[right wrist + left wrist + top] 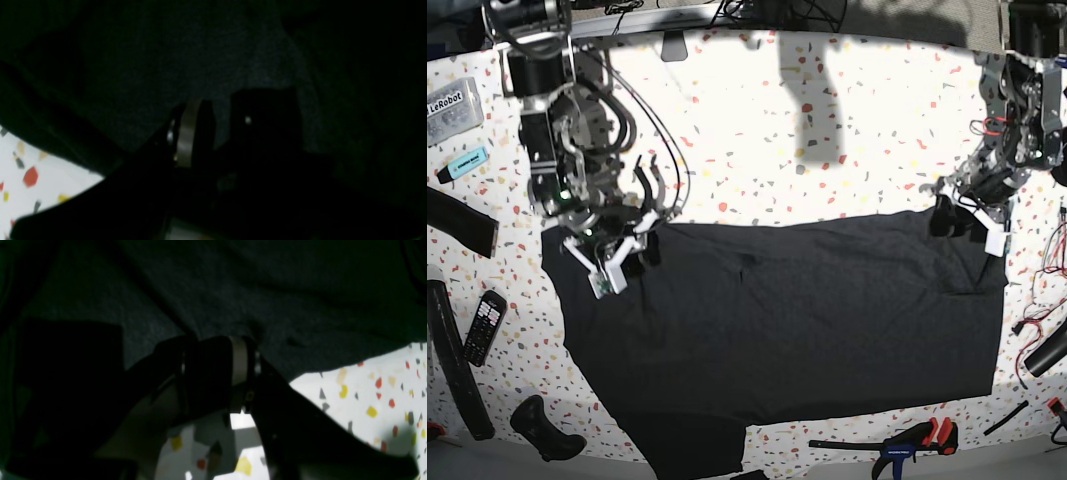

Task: Fold the T-shirt properly
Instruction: 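Pull the grasped shirt edge with both grippers toward the robot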

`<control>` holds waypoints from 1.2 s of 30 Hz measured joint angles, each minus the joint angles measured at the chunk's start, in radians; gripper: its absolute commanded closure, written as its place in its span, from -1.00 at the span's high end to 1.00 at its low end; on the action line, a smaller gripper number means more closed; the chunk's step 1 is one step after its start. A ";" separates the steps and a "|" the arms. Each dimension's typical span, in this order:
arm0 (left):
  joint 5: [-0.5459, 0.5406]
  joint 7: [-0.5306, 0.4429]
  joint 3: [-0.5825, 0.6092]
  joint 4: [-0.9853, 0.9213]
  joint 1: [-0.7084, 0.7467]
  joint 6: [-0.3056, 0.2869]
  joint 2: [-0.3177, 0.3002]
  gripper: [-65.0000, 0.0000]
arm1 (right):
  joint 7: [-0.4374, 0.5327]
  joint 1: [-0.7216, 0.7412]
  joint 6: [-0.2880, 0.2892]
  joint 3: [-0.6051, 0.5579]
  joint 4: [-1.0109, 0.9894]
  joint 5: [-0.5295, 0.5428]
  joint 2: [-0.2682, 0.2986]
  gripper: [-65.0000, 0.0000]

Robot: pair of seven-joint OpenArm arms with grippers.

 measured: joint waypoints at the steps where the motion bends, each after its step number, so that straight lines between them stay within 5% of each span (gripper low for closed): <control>1: 0.008 -0.001 0.000 0.004 0.005 0.000 0.000 -0.52 | -0.002 -0.021 0.001 0.011 0.020 0.003 0.000 -0.50; 17: 0.048 -0.045 -0.001 0.176 0.207 0.024 -0.008 -0.52 | -0.040 -0.332 0.053 0.266 0.287 0.024 -0.006 -0.50; 27: 0.132 -0.045 -0.001 0.361 0.406 0.118 -0.008 -0.52 | -0.029 -0.467 0.064 0.301 0.363 0.042 0.008 -0.50; 36: 0.146 0.001 -0.051 0.479 0.552 0.129 0.000 -0.52 | -0.013 -0.570 0.064 0.311 0.423 0.048 0.018 -0.50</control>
